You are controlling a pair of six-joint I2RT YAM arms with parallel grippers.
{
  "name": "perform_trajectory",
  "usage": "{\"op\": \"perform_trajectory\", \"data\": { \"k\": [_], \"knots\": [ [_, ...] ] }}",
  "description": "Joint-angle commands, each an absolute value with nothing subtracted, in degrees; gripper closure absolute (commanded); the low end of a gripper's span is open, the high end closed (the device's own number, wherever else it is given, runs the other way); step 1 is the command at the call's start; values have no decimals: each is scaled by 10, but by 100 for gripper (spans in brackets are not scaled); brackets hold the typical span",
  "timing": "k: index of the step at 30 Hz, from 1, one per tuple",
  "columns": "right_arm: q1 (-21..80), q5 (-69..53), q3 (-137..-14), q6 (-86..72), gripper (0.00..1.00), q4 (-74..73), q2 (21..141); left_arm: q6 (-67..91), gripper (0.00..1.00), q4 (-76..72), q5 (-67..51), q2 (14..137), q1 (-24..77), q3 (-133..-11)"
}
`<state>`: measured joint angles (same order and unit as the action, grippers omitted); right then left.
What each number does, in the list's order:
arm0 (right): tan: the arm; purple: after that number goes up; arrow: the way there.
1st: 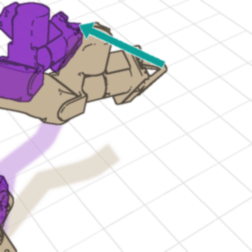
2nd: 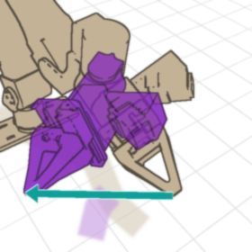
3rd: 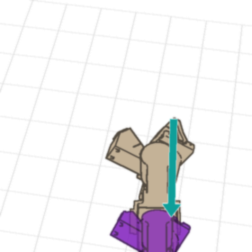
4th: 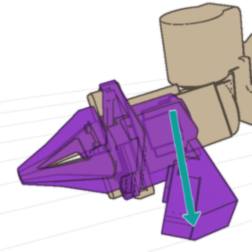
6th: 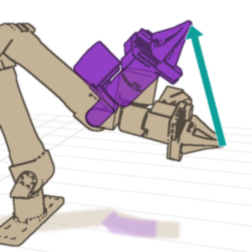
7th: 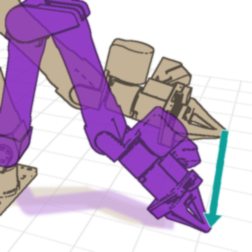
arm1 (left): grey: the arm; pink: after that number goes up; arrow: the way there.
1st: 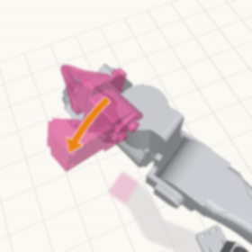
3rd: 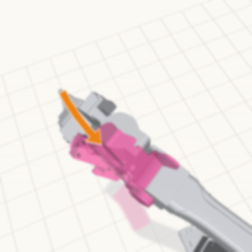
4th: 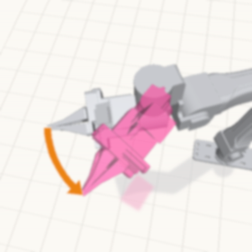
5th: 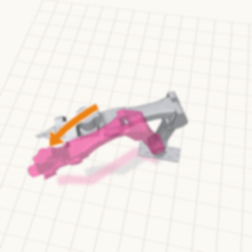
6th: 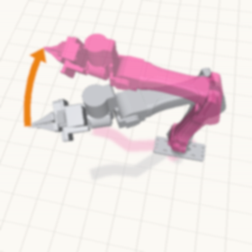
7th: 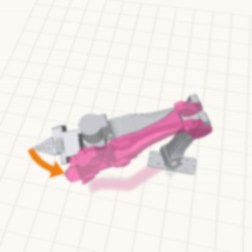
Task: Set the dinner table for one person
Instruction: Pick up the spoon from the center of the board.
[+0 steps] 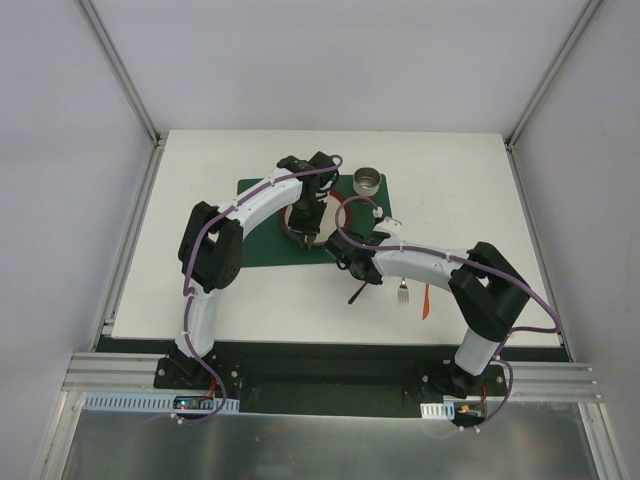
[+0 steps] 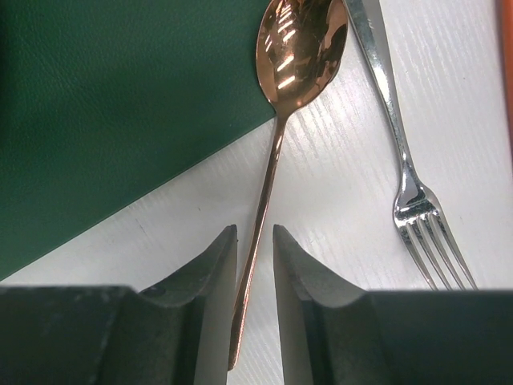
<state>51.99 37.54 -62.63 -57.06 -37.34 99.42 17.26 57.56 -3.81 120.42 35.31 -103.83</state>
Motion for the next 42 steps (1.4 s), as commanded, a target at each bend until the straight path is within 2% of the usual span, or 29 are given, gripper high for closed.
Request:
{"op": "perform_trajectory", "data": {
  "k": [1, 25, 28, 30, 31, 38, 42],
  "knots": [
    [523, 391, -634, -583, 72, -394, 983, 171, 78, 592, -22, 1184, 358, -1038],
    [524, 363, -662, -594, 73, -401, 1049, 167, 79, 592, -10, 1169, 358, -1032],
    [523, 362, -657, -595, 78, -397, 1046, 167, 79, 592, -9, 1169, 358, -1032],
    [524, 362, -654, -598, 97, -396, 1044, 167, 79, 592, -9, 1170, 358, -1032],
    [524, 363, -654, -599, 100, -396, 1044, 167, 79, 592, -9, 1170, 358, -1032],
    [526, 380, -663, -606, 100, -420, 1046, 169, 80, 592, -10, 1173, 358, -1030],
    [537, 426, -693, -611, 100, -487, 1042, 170, 80, 592, -11, 1174, 358, -1030]
  ]
}}
